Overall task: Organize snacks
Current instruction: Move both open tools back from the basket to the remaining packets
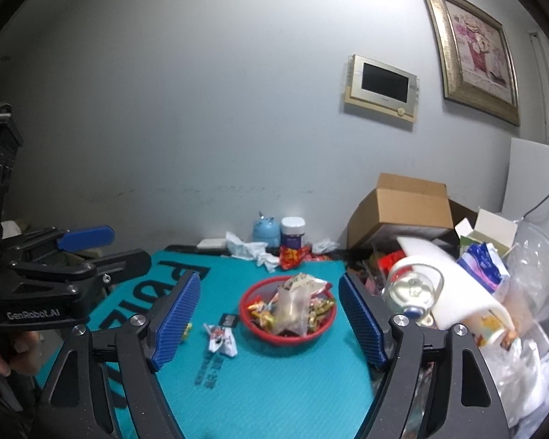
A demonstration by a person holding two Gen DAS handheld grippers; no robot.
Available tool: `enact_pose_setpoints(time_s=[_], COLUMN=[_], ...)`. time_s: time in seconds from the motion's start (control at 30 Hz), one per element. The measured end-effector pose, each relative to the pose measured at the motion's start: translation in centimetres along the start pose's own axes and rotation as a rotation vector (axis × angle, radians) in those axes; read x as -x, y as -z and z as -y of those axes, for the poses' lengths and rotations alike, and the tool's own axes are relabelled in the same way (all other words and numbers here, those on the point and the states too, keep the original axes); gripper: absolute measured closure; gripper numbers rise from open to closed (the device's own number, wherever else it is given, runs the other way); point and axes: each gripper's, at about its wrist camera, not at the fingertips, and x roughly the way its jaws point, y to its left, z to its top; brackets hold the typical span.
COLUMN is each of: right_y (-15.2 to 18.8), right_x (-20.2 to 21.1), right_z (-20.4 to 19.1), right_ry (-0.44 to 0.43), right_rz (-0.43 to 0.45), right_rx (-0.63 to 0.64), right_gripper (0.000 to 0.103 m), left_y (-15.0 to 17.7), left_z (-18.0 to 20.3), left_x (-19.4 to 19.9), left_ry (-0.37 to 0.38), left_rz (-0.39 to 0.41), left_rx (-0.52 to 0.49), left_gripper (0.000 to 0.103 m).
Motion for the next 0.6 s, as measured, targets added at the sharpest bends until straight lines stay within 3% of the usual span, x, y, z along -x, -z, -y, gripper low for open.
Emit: enact_pose_setpoints(time_s=[0.13, 0.27, 0.6], right_y=[1.0, 2.0, 4.5], right_x=[0.5, 0.7, -1.8], right_z=[-0.6, -1.4, -2.7], right_ry=[-0.026, -0.043, -0.084], right_rz=[-0.02, -0.038, -0.112], right_rx=[-0.009, -0.007, -0.054], right_gripper=[0.017, 0.016, 0.015], left_y=[1.1, 2.5, 5.6], left_z=[0.0, -0.2, -2.7], left_x=[1.1, 1.6, 0.0], left_ry=[-0.014, -0.027, -0.048], left_rz=[-0.014, -0.027, -0.096], left_rx=[0.01, 0.027, 0.073], left_gripper=[0.026, 0.01, 0.007])
